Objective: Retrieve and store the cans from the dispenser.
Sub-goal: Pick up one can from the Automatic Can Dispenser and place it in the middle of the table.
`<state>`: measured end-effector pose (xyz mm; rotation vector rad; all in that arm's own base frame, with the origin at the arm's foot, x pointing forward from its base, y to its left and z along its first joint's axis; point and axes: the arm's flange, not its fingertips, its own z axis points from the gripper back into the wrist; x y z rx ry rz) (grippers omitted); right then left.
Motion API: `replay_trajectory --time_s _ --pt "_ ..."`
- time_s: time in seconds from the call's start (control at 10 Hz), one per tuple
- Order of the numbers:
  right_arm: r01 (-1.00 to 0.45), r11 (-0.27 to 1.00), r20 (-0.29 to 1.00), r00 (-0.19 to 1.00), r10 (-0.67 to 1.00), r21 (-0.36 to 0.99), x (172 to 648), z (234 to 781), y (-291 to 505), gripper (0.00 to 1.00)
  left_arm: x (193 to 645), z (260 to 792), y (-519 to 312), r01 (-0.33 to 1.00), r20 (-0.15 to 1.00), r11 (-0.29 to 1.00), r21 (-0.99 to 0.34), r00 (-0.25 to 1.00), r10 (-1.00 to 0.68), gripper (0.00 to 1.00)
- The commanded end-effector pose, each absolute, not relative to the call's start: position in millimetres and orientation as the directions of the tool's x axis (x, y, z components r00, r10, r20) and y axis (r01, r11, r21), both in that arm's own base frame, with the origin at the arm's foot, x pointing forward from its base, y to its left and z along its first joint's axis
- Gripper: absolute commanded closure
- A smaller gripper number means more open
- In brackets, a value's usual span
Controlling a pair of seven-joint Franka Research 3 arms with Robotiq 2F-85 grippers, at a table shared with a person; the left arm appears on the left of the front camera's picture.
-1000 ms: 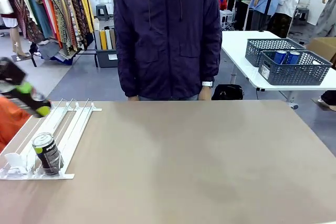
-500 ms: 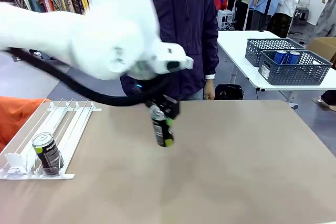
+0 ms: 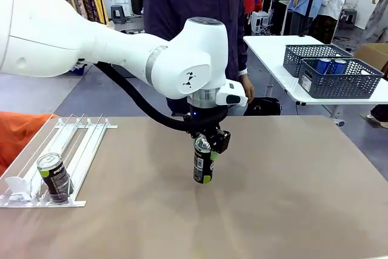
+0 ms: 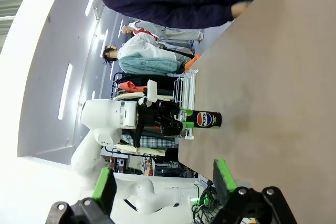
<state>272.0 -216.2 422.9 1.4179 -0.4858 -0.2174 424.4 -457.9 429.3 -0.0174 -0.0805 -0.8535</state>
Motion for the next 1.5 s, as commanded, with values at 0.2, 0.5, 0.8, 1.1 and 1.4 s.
replay_trajectory --time_s 0.2,0.5,0.8,1.1,1.4 --pt "-0.166 0.154 0.217 0.878 -0.427 0.974 273.8 425.4 -217.1 0.0 423.5 423.8 -461.2 0.747 0.042 0.663 -0.049 0.665 -0.746 1.0" --pt "-0.166 0.154 0.217 0.878 -0.427 0.974 273.8 425.4 -217.1 0.0 425.8 419.5 -460.3 0.749 0.066 0.661 -0.035 0.662 -0.746 0.83" --pt "-0.166 0.154 0.217 0.878 -0.427 0.974 273.8 425.4 -217.1 0.0 423.2 421.7 -460.1 0.748 0.075 0.664 -0.003 0.663 -0.745 0.0" --pt "-0.166 0.154 0.217 0.878 -0.427 0.974 273.8 425.4 -217.1 0.0 397.2 485.6 -435.0 0.754 0.293 0.656 0.029 0.621 -0.727 0.0" --pt "-0.166 0.154 0.217 0.878 -0.427 0.974 273.8 425.4 -217.1 0.0 367.1 567.2 -334.8 0.749 0.324 0.654 -0.108 0.649 -0.689 0.0"
